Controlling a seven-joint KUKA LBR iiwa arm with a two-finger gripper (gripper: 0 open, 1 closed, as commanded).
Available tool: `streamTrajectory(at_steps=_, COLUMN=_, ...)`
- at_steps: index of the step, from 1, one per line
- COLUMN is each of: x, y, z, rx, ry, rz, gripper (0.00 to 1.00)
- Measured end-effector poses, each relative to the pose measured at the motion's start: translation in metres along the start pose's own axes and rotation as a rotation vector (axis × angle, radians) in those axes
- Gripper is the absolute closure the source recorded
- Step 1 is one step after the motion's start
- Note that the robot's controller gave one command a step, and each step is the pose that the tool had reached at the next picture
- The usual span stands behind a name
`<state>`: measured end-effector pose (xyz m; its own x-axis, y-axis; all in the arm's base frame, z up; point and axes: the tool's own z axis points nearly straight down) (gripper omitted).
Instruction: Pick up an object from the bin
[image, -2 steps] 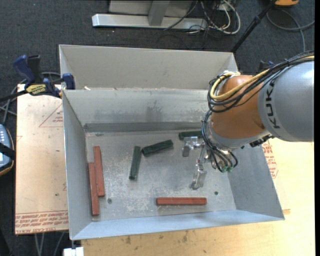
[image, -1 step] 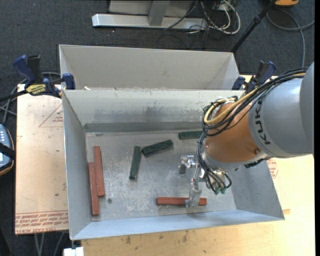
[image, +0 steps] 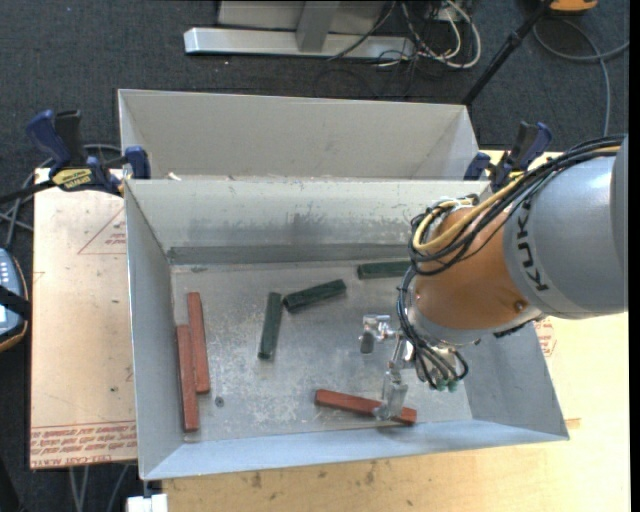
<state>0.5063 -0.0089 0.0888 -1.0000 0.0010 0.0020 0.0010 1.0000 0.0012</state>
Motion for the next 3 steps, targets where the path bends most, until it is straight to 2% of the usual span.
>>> streamTrajectory(at_steps=1, x=0.01, y=0.028, z=-0.012, rx=0.0, ry=-0.002, rz=0.012, gripper=0.0)
streamTrajectory(at_steps=2, x=0.014, y=0.029, z=0.02, rx=0.0, ry=-0.008, rz=-0.001, gripper=0.0)
streamTrajectory(at_steps=3, x=0.026, y=0.029, z=0.018, rx=-0.001, ry=-0.005, rz=0.117, gripper=1.0)
